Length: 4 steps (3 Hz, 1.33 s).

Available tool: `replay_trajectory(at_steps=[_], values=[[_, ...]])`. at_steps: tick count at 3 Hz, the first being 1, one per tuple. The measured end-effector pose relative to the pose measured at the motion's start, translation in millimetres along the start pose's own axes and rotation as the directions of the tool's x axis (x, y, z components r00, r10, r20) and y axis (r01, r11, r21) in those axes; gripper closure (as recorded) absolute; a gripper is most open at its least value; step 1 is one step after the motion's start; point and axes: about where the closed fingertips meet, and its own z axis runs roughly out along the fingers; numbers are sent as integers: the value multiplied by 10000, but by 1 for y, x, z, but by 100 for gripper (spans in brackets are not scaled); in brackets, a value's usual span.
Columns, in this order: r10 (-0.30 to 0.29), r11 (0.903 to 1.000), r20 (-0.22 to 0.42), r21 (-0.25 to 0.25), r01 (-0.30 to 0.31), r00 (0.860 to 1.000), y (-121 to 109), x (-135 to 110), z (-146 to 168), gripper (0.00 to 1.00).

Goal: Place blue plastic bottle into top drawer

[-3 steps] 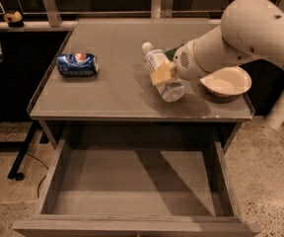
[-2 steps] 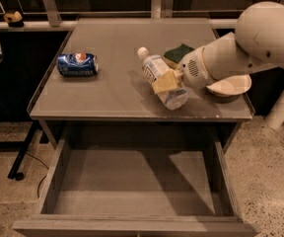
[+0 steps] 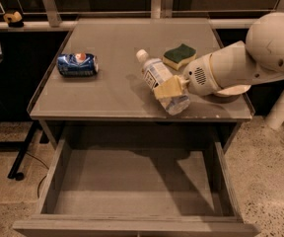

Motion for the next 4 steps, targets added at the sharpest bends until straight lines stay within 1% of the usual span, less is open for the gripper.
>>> replay_trajectory(at_steps=[1,2,3,4], values=[[-264,9994,-26,-235,263,9996,21,10,-2,100],[-400,9990,301,-174,406,9987,47,23,-11,100],[-302,9993,884,230,283,9956,66,42,-21,100],[-47,9980,1504,638,-49,9886,78,62,-30,100]])
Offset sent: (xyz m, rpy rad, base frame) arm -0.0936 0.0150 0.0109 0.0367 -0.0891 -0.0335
